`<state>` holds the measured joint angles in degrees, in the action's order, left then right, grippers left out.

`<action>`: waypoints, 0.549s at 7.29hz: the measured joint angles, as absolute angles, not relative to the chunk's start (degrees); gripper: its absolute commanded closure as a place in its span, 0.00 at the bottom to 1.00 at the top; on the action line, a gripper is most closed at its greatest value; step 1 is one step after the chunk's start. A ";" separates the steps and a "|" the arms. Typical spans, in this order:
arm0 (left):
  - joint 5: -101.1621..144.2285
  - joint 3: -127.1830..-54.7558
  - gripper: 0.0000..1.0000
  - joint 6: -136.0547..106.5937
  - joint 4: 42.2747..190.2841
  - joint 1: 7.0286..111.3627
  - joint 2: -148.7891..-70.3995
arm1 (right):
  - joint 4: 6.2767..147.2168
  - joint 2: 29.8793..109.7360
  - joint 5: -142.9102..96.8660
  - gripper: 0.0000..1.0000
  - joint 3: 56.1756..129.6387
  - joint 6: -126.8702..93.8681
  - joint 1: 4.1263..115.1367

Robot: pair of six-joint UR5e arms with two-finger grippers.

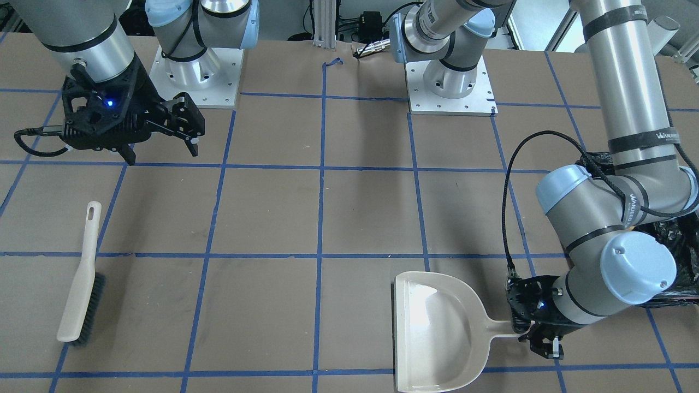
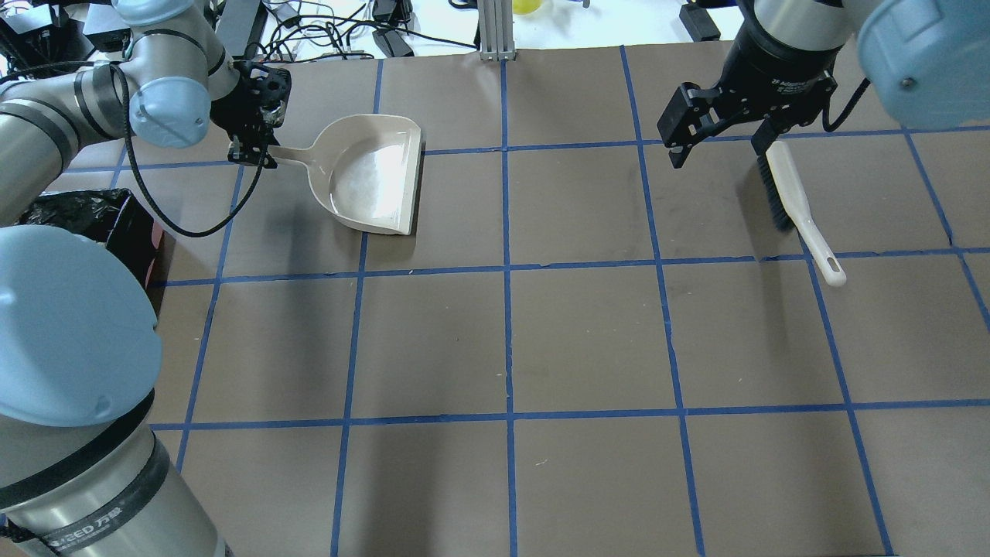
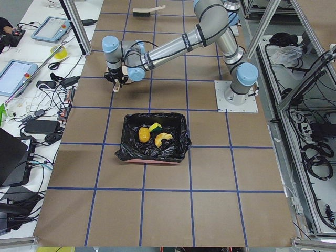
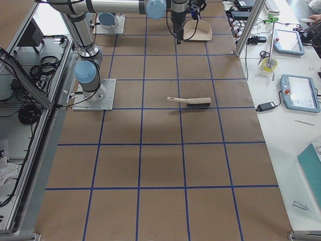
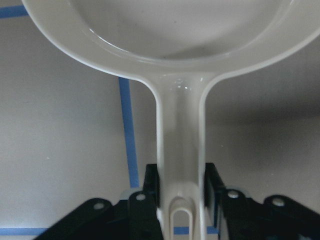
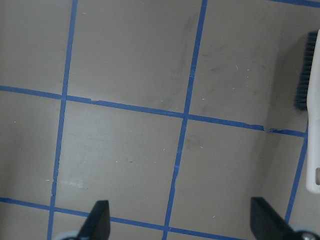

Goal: Sweep and dump trash into bin
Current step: 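Lower the dustpan onto the table with the left gripper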

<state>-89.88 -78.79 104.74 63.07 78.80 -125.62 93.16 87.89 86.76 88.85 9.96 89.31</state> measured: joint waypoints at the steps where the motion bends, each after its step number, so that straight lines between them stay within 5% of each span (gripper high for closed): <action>1: -90.06 -78.94 1.00 104.81 64.38 78.84 -125.42 | 93.16 87.89 86.93 0.00 88.88 9.95 89.30; 4: -89.59 -81.21 1.00 105.08 66.75 79.23 -123.81 | 93.16 87.89 89.48 0.00 88.94 9.99 89.30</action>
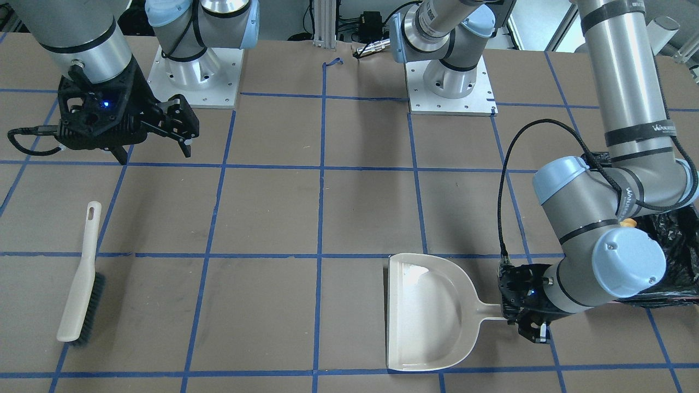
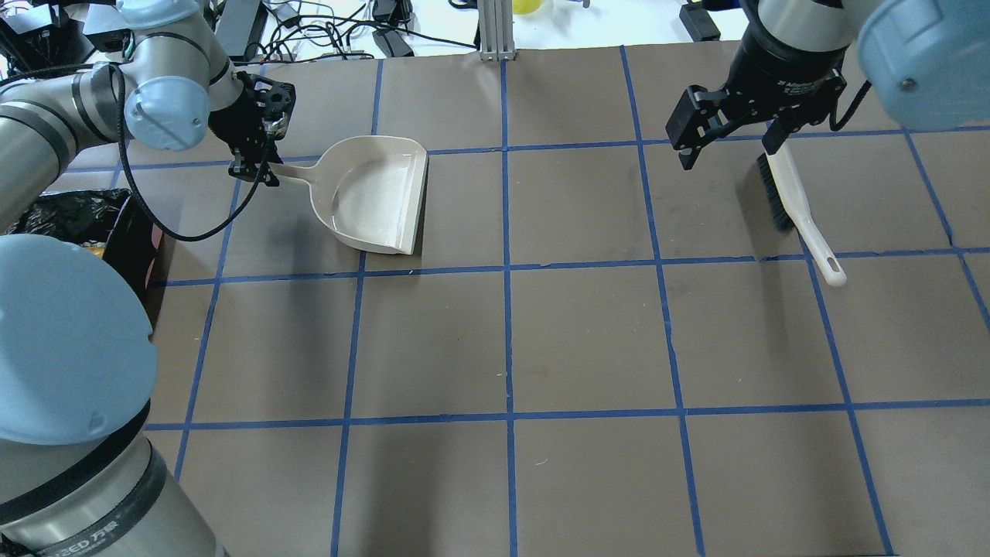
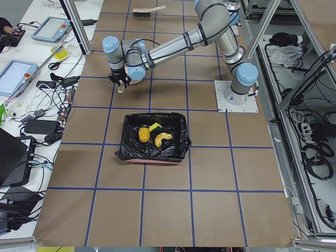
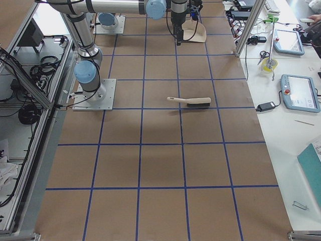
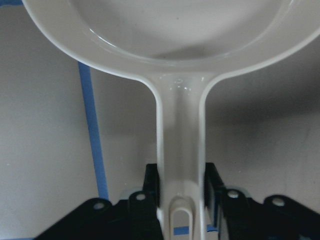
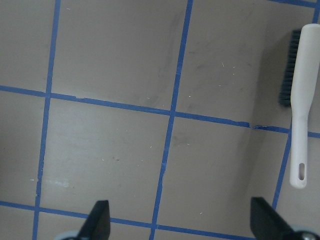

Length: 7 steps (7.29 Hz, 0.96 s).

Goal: Sweep and dump trash into bin
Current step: 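Lower the dustpan onto the table with the left gripper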

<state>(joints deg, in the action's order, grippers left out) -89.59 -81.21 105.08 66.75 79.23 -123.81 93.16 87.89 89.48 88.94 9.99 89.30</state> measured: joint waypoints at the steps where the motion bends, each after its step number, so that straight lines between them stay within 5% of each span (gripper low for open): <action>1: -89.59 -81.93 1.00 105.09 66.63 79.25 -123.55 | 93.16 87.89 89.77 0.00 88.98 10.01 89.30; 7: -89.63 -81.65 1.00 104.46 65.76 78.93 -123.61 | 93.17 88.06 89.83 0.00 89.29 10.02 89.30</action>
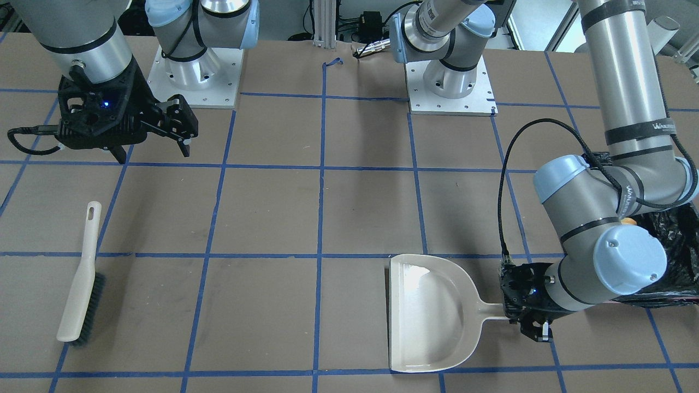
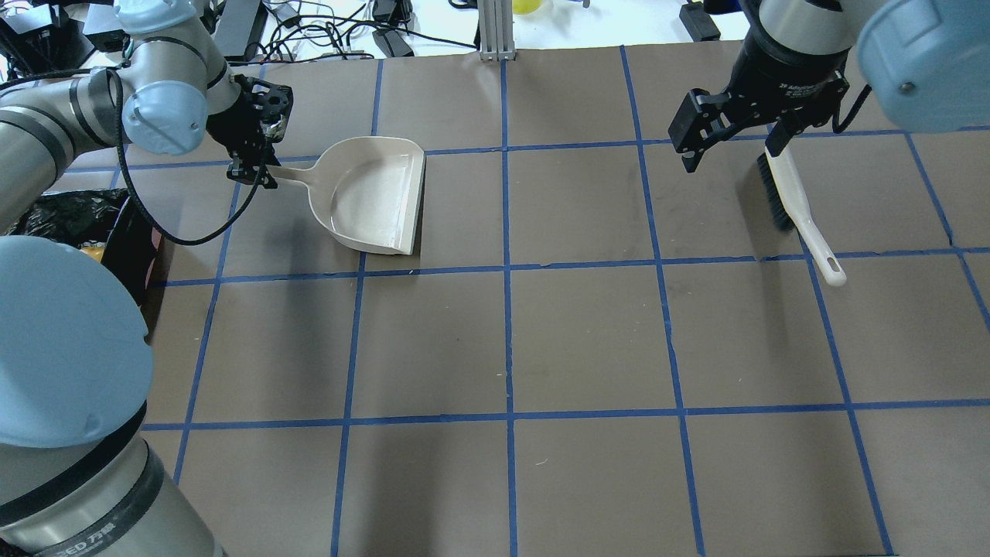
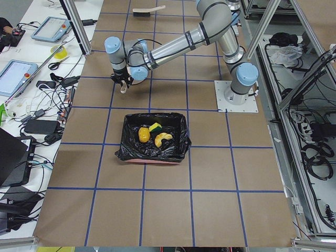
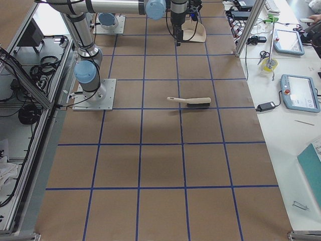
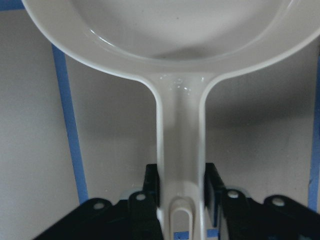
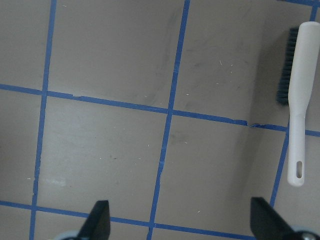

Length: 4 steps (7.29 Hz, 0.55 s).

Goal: Sweep and dump trash into bin

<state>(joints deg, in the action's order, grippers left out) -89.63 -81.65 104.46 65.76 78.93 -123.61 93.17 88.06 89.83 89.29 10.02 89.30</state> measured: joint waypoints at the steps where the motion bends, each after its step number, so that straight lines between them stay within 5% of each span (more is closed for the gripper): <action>1: -89.72 -81.74 0.38 104.38 65.55 79.06 -123.61 | 93.17 88.09 89.82 0.00 89.29 10.02 89.30; 2: -89.87 -81.80 0.00 104.15 65.28 79.14 -123.74 | 93.16 88.11 89.83 0.00 89.30 10.02 89.30; 4: -90.11 -81.56 0.00 103.73 64.78 78.96 -123.93 | 93.16 88.12 89.88 0.00 89.30 10.02 89.30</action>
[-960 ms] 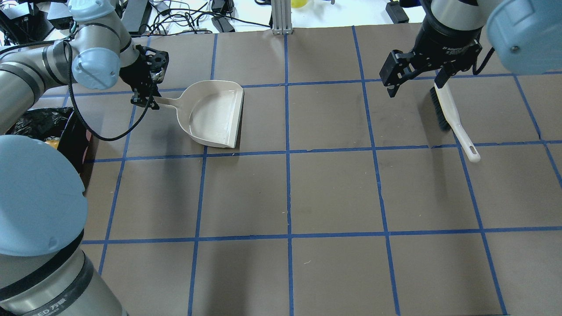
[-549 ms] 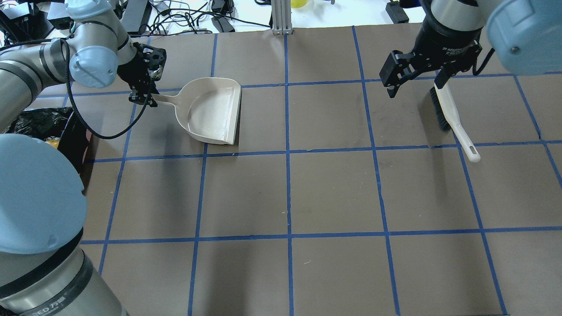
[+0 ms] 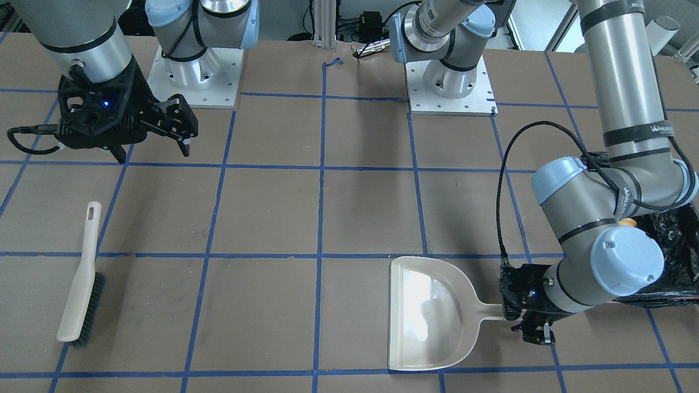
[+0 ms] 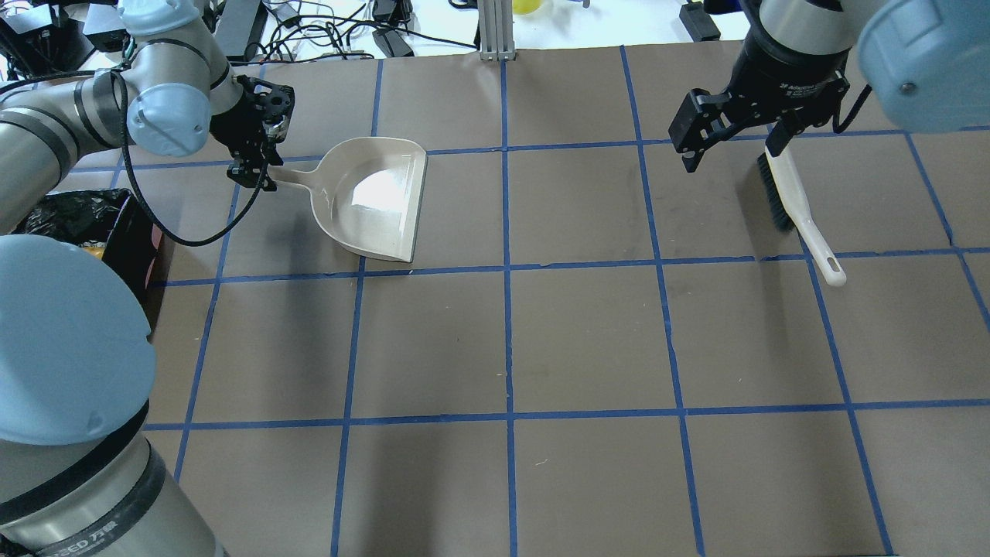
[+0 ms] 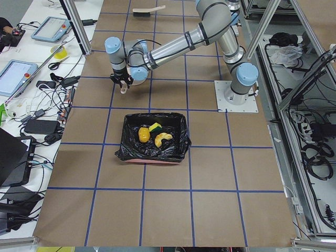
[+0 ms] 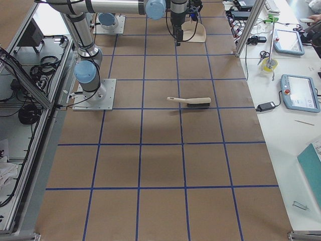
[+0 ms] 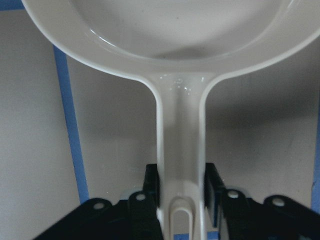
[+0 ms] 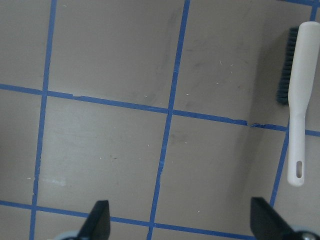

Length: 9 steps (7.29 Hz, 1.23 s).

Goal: Sweep and dump trash into bin

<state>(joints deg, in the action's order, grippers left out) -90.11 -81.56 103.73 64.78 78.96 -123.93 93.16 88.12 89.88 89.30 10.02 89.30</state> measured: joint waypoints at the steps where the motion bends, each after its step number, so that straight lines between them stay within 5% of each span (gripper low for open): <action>1: -90.17 -81.43 0.00 102.92 64.78 78.89 -123.70 | 93.16 88.13 89.90 0.00 89.30 10.02 89.30; 4: -90.34 -82.76 0.00 92.75 67.86 78.93 -118.03 | 93.24 88.13 89.85 0.00 89.30 10.02 89.30; 9: -89.89 -94.10 0.00 67.69 80.42 78.80 -97.22 | 93.38 88.12 89.89 0.00 89.30 10.04 89.30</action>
<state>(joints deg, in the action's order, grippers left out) -89.89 -94.10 67.69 80.42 78.80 -97.22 93.38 88.12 89.89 89.30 10.04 89.30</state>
